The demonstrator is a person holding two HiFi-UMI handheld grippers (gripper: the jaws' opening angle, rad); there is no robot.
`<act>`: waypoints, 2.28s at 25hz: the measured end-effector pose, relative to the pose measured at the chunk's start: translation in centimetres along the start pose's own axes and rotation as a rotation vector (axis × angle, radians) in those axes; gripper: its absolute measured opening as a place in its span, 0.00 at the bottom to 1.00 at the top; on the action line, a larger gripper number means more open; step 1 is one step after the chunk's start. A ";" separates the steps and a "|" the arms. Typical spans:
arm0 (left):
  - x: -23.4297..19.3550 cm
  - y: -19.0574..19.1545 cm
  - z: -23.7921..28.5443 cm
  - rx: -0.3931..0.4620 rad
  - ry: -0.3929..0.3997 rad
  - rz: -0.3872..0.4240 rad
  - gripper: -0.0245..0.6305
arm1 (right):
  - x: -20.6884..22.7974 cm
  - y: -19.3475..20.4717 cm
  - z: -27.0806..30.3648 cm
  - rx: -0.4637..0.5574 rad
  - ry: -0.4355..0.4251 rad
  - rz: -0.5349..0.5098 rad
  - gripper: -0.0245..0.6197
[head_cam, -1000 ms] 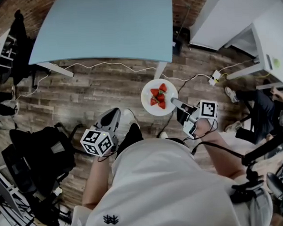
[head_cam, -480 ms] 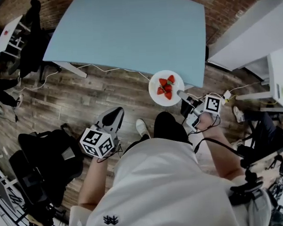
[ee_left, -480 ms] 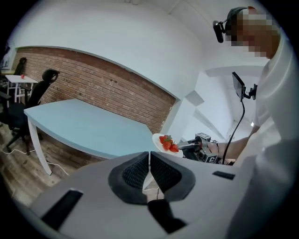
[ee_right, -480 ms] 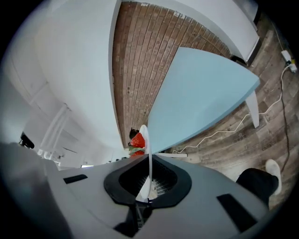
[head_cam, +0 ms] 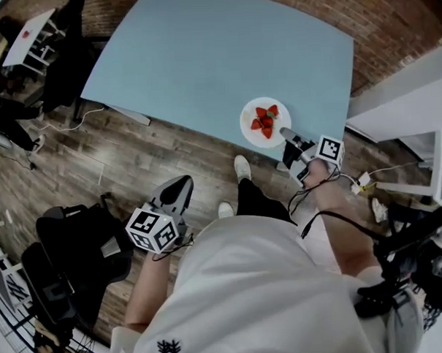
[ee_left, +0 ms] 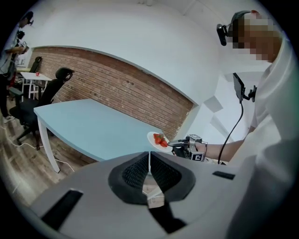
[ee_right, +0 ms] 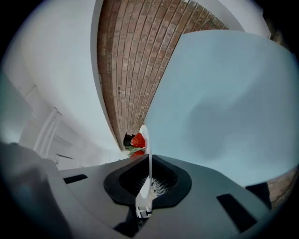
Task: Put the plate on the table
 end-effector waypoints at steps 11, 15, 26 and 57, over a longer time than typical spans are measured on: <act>-2.3 -9.0 8.3 -0.003 -0.128 -0.019 0.06 | 2.7 -12.7 12.2 -0.063 0.036 0.027 0.06; -3.0 -10.1 9.6 -0.011 -0.157 -0.011 0.06 | 3.7 -14.5 15.4 -0.087 0.045 0.037 0.06; -4.0 -11.1 12.2 -0.031 -0.188 -0.022 0.06 | 5.9 -16.0 19.4 -0.107 0.103 0.048 0.06; -4.8 -10.3 12.7 -0.043 -0.167 -0.084 0.06 | 6.0 -16.9 21.3 -0.147 0.315 -0.158 0.17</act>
Point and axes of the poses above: the fingertips, and each gripper's own axes: z forward along the fingers, x to its right, y out of its underside, the point moved 6 cm from there along -z, backward along the fingers
